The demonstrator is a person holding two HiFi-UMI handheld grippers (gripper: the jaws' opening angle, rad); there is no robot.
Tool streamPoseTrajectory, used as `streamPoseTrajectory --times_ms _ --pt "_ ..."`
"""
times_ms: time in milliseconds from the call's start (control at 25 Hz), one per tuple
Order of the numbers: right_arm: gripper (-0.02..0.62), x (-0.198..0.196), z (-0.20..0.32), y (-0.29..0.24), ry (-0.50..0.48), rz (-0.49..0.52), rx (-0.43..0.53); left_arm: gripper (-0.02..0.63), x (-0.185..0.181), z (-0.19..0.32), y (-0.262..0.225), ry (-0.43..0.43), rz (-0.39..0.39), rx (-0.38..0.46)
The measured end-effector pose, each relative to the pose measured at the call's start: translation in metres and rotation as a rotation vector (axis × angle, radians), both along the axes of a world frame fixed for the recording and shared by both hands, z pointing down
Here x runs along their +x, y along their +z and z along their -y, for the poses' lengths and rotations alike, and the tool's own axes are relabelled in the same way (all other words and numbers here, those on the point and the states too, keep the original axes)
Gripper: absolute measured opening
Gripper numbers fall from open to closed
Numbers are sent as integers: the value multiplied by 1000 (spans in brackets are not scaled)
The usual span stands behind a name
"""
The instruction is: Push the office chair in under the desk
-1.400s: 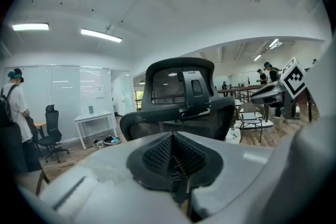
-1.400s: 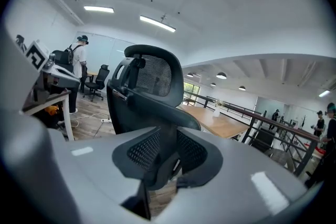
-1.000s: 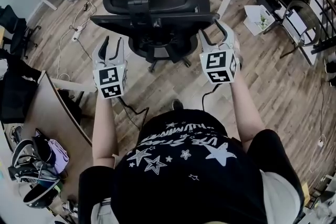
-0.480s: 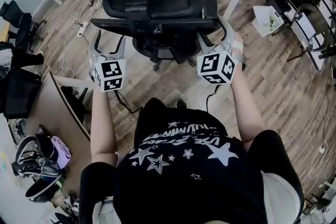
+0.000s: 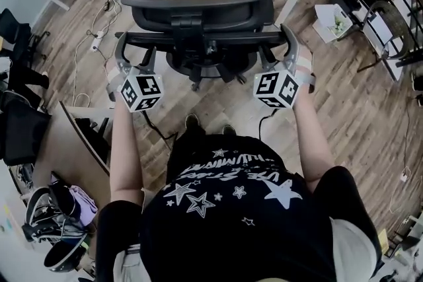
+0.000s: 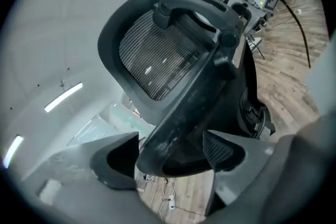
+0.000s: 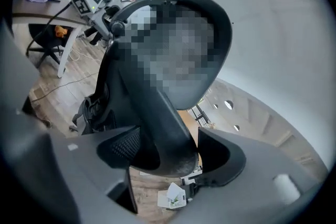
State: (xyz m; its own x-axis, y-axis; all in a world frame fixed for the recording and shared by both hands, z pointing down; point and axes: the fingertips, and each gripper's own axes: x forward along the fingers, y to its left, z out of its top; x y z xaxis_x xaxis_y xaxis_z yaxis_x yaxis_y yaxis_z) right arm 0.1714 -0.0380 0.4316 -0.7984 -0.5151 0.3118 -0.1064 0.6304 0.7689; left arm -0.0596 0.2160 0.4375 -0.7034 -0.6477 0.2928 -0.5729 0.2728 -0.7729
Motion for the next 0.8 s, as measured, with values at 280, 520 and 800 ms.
streamPoseTrajectory --times_ms 280,520,800 --pt "345 -6 6 3 75 -45 84 385 -25 7 1 68 68 -3" --pt "289 -12 8 -1 116 -60 100 379 -37 17 1 101 95 -28" --pt "276 -12 10 2 137 -99 55 368 -44 26 3 139 99 -70"
